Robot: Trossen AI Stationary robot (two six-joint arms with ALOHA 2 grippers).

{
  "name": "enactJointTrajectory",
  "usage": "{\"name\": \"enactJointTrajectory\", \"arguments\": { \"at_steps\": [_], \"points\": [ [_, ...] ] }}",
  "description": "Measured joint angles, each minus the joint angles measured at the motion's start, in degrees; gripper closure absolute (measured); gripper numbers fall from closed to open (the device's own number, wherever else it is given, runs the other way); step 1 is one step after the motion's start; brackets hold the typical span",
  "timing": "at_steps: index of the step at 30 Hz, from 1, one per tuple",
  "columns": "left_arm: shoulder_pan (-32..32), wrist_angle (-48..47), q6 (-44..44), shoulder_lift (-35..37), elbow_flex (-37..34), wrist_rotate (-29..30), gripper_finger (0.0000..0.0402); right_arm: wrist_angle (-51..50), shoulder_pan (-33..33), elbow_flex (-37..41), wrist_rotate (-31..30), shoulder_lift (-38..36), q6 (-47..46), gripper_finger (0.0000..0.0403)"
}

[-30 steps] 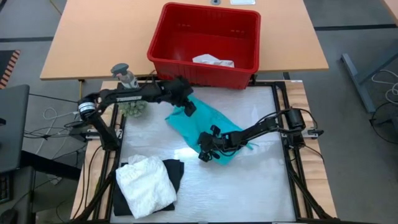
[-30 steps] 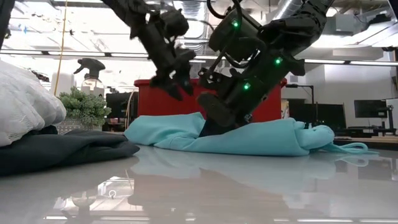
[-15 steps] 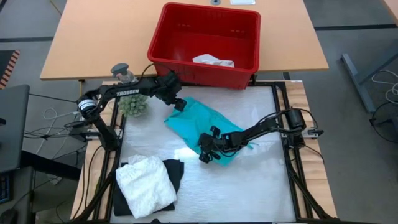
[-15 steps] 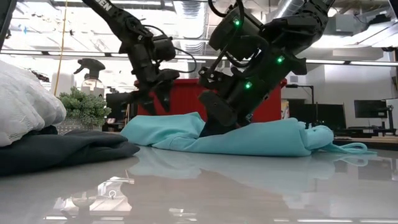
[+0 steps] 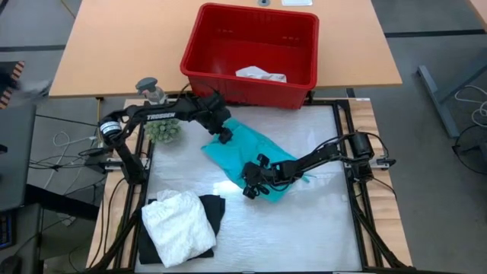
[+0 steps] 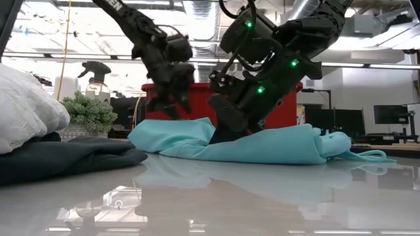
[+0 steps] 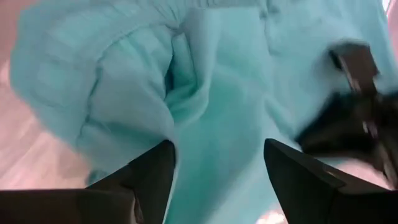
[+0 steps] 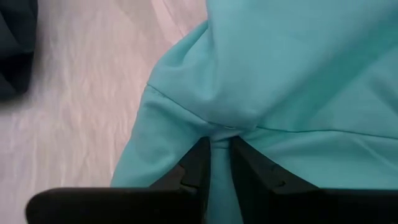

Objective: Fold Laundry from Bin
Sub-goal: Fold the blue shorts

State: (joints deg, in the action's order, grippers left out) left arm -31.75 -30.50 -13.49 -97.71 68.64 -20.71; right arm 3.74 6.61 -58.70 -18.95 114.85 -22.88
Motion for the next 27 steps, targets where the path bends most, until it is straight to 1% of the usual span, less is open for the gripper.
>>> {"name": "enactJointTrajectory", "arguments": {
  "at_steps": [1, 4, 5, 7, 9, 12, 14, 16, 19, 22, 23, 27],
  "points": [
    [0.0, -1.6, 1.5, 0.9, 0.3, 0.1, 0.0169, 0.0, 0.0, 0.0, 0.0, 0.0, 0.0, 0.0313],
    [-1.1, -6.0, 6.7, 3.5, 0.6, 3.5, 0.0172, 0.0, 0.0, 0.0, 0.0, 0.0, -0.1, 0.0313],
    [-1.7, -7.7, 8.1, 4.1, 0.6, 3.6, 0.0172, 0.0, 0.0, 0.0, 0.0, 0.0, -0.2, 0.0313],
    [-3.2, -10.0, 9.9, 5.2, 0.6, 2.5, 0.0172, 0.0, 0.0, 0.0, 0.0, 0.0, -0.2, 0.0313],
    [-4.3, -9.8, 10.2, 6.3, -0.8, -1.0, 0.0171, 0.0, 0.0, 0.0, 0.0, 0.0, -0.2, 0.0313],
    [-5.0, -4.2, 11.7, 8.7, -5.9, -5.3, 0.0171, 0.0, 0.0, 0.0, 0.0, 0.0, -0.2, 0.0313],
    [-5.0, 3.6, 11.3, 10.7, -11.0, -5.9, 0.0171, 0.0, 0.0, 0.0, 0.0, 0.0, -0.2, 0.0313],
    [-5.0, 13.1, 10.0, 11.9, -15.5, -4.1, 0.0171, 0.0, 0.0, 0.0, 0.0, 0.0, -0.4, 0.0313],
    [-5.0, 20.8, 9.4, 12.4, -19.9, 1.3, 0.0171, 0.0, 0.0, 0.0, 0.0, 0.0, -0.6, 0.0313],
    [-5.2, 22.3, 10.0, 12.3, -22.1, 6.2, 0.0171, 0.1, 0.0, 0.0, 0.0, 0.0, -0.7, 0.0313],
    [-5.2, 22.3, 10.6, 12.1, -22.5, 6.8, 0.0171, 0.1, 0.0, 0.0, 0.0, 0.0, -0.7, 0.0313],
    [-5.0, 23.7, 9.8, 9.3, -22.7, 2.9, 0.0170, 0.2, 0.0, 0.0, 0.0, 0.0, -0.7, 0.0313]
  ]
}}
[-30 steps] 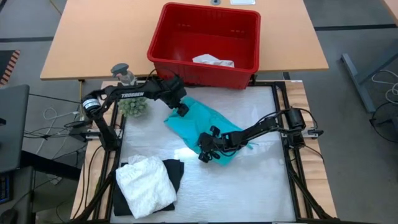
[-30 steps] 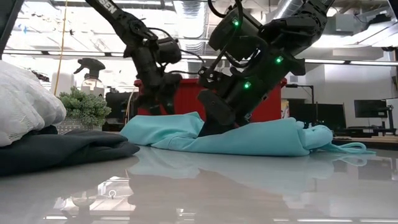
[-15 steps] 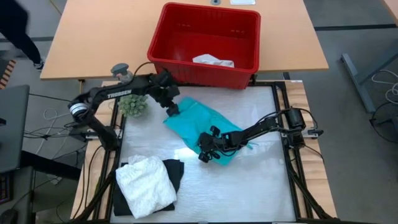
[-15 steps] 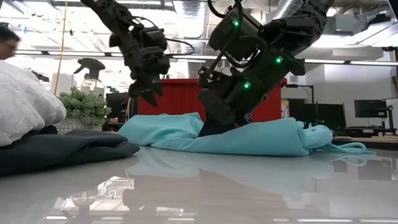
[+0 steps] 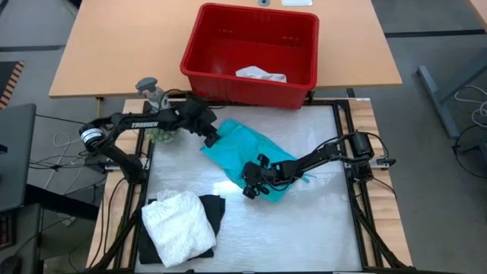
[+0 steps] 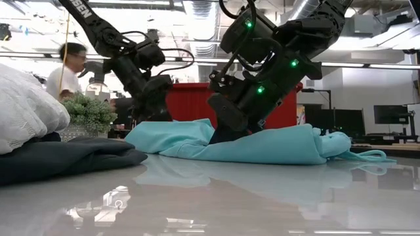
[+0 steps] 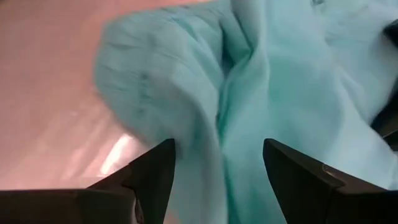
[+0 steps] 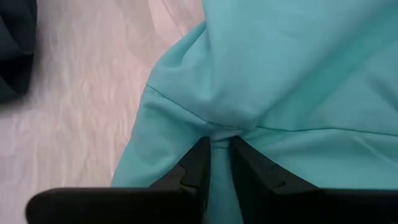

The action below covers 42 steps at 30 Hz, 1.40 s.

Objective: Fold Laundry from Bin
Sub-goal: Fold the blue shorts

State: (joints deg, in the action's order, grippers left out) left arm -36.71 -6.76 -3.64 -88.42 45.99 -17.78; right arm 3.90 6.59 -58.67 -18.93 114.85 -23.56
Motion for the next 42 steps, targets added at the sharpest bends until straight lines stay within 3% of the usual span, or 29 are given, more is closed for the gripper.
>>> {"name": "enactJointTrajectory", "arguments": {
  "at_steps": [4, 9, 13, 22, 27, 34, 42],
  "points": [
    [0.7, 1.3, -1.5, -4.2, 0.1, -3.3, 0.0158, 0.1, 0.0, 0.0, 0.8, 0.0, -0.3, 0.0313],
    [0.8, 1.9, 0.0, -7.0, 0.1, 2.8, 0.0119, 1.4, 0.0, 0.0, 0.9, 0.0, -0.4, 0.0313],
    [0.4, 4.7, -0.7, -8.7, 0.1, 2.1, 0.0096, 2.3, 0.0, 0.0, 1.1, 0.0, -0.4, 0.0313],
    [0.3, 9.7, -4.1, -15.4, 0.7, 2.8, 0.0097, 2.4, 0.0, 0.0, 3.1, 0.0, -0.1, 0.0313],
    [0.7, 8.3, -4.5, -15.6, 1.2, 5.1, 0.0175, 2.4, 0.0, 0.0, 3.2, 0.0, 0.1, 0.0313],
    [0.9, 7.2, -3.4, -15.8, 1.1, 2.2, 0.0379, 4.0, 0.0, 0.0, 2.9, -1.0, 0.6, 0.0322],
    [1.0, 2.1, -4.5, -15.7, 4.1, 0.6, 0.0401, -0.7, -0.5, 0.3, 3.3, -10.9, 2.5, 0.0331]
  ]
}}
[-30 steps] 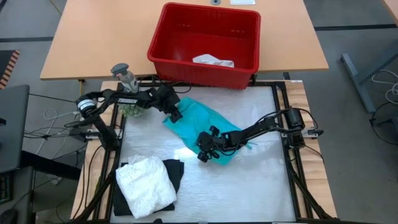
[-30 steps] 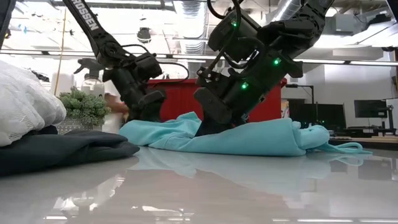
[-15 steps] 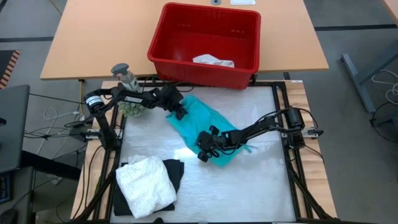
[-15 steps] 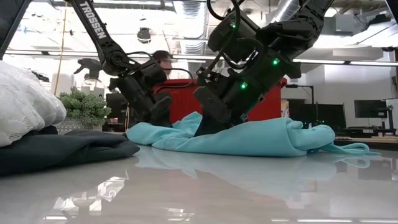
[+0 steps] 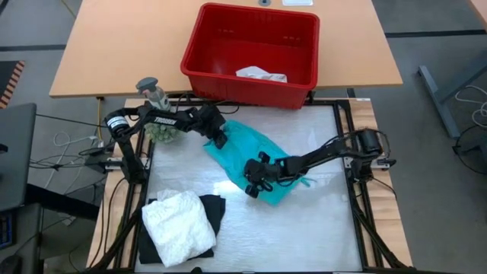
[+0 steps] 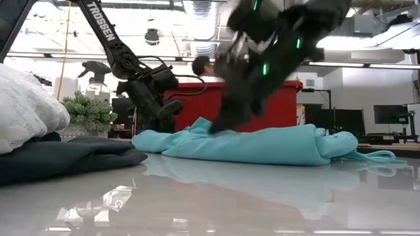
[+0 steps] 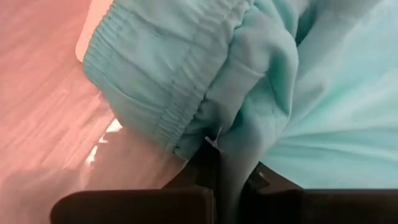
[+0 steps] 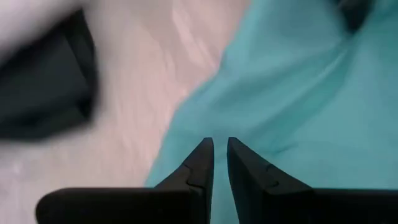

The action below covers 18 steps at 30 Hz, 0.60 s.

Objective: Fold Laundry from Bin
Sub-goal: Fold the blue shorts

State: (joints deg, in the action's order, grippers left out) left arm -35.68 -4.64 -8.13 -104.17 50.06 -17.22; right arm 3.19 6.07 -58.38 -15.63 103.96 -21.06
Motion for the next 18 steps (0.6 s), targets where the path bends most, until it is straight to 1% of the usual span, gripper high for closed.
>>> {"name": "enactJointTrajectory", "arguments": {
  "at_steps": [4, 8, 10, 13, 18],
  "points": [
    [0.0, -7.0, 2.7, 1.2, 4.0, 1.4, 0.0401, -5.2, -0.6, -0.1, -1.1, -7.3, 0.2, 0.0332],
    [0.0, -15.0, 5.1, 2.9, 8.4, 3.4, 0.0401, -12.1, -1.2, -0.2, -4.2, -10.6, 0.2, 0.0341],
    [0.1, -18.8, 6.5, 4.2, 10.7, 4.7, 0.0401, -13.5, -2.0, 0.2, -4.3, -10.4, 0.9, 0.0357],
    [0.1, -23.7, 8.4, 5.6, 13.7, 6.2, 0.0401, -12.0, -3.7, 2.2, -3.3, -9.2, 2.6, 0.0387],
    [0.1, -27.7, 9.6, 7.0, 15.7, 7.6, 0.0401, -6.7, -6.5, 2.5, -1.6, -6.4, 4.4, 0.0381]
  ]
}}
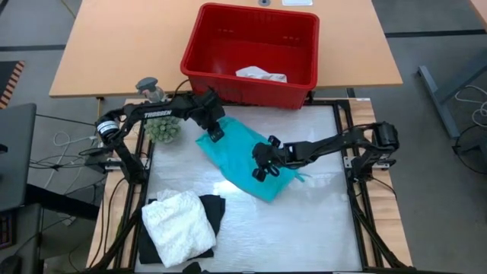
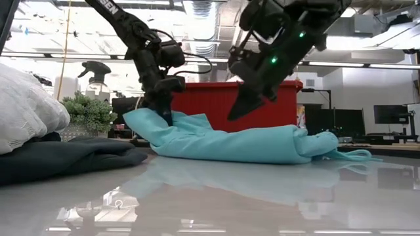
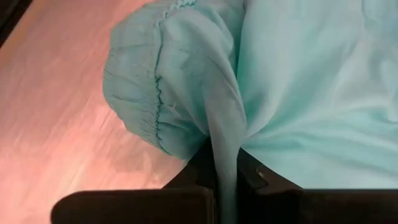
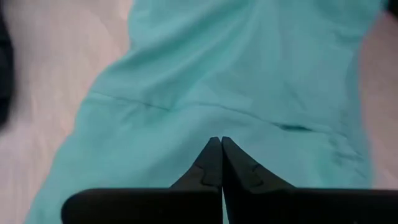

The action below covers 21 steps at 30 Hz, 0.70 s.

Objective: Fold Laundry from Bin
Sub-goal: Fold the blue shorts

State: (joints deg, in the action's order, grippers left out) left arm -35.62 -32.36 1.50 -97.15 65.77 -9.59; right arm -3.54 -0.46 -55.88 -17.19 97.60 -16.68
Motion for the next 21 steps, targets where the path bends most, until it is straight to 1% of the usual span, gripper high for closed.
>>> {"name": "enactJointTrajectory", "arguments": {
  "at_steps": [5, 11, 13, 16, 21],
  "points": [
    [0.0, -2.0, -0.2, 0.0, 0.9, -0.2, 0.0401, 5.6, -2.5, -0.1, 8.0, 5.2, 2.1, 0.0388],
    [0.1, -7.9, -0.7, 0.0, 5.5, -2.1, 0.0401, 9.0, -4.4, -0.1, 8.5, 9.8, 2.2, 0.0387],
    [0.2, -9.6, -1.2, 0.0, 7.5, -3.3, 0.0401, 11.2, -5.4, -0.2, 10.0, 11.0, 2.3, 0.0386],
    [0.6, -9.6, -2.1, 0.0, 10.6, -4.9, 0.0401, 13.4, -6.8, -1.1, 12.7, 13.1, 2.3, 0.0386],
    [1.6, -9.1, -4.4, 0.0, 13.3, -7.4, 0.0401, 13.7, -8.5, -5.4, 13.1, 16.4, 6.1, 0.0386]
  ]
}}
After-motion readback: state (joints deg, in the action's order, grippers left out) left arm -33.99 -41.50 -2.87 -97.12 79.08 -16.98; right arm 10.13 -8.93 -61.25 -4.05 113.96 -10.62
